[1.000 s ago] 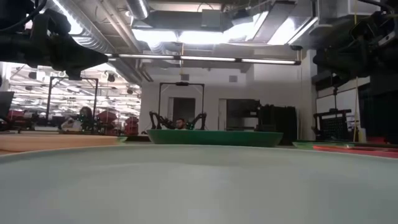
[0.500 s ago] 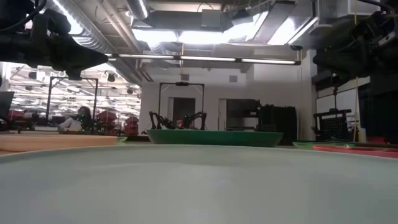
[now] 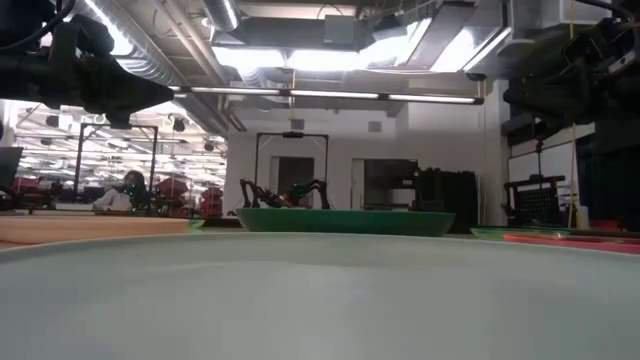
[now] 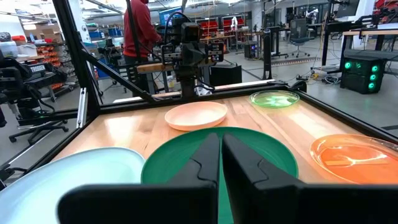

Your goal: Stack plastic plates

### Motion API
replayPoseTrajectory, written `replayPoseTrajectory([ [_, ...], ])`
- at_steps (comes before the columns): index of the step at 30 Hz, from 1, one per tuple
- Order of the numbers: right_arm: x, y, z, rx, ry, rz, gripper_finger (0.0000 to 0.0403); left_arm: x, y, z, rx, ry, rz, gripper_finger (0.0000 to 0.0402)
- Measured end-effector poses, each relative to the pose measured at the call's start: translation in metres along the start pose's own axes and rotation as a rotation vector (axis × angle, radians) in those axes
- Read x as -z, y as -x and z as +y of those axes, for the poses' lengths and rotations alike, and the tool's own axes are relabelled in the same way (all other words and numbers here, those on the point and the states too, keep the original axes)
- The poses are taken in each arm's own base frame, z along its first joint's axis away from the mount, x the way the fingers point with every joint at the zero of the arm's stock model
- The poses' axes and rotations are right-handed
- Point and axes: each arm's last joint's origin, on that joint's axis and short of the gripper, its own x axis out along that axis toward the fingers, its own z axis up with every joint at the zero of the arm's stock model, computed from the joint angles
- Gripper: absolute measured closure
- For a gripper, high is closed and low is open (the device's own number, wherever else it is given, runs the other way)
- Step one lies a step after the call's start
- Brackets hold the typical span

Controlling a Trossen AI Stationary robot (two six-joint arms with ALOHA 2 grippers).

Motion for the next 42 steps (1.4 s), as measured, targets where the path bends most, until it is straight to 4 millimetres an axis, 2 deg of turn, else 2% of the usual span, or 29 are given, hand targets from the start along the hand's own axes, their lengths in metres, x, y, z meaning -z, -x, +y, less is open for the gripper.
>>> replayPoseTrajectory([
  [18,-0.001,0.0,0.0,0.001,0.003,-0.008,0.0388,-0.001,0.0,0.0,-0.006,0.003,-0.007,0.0386],
  [32,-0.004,0.0,-0.001,0.04,0.006,-0.047,0.0388,-0.025,0.003,-0.001,0.0,0.054,-0.257,0.0386],
  [42,0.001,-0.004,-0.004,0.14,-0.009,0.006,0.0388,-0.024,-0.01,-0.003,-0.029,-0.029,-0.227,0.0386],
])
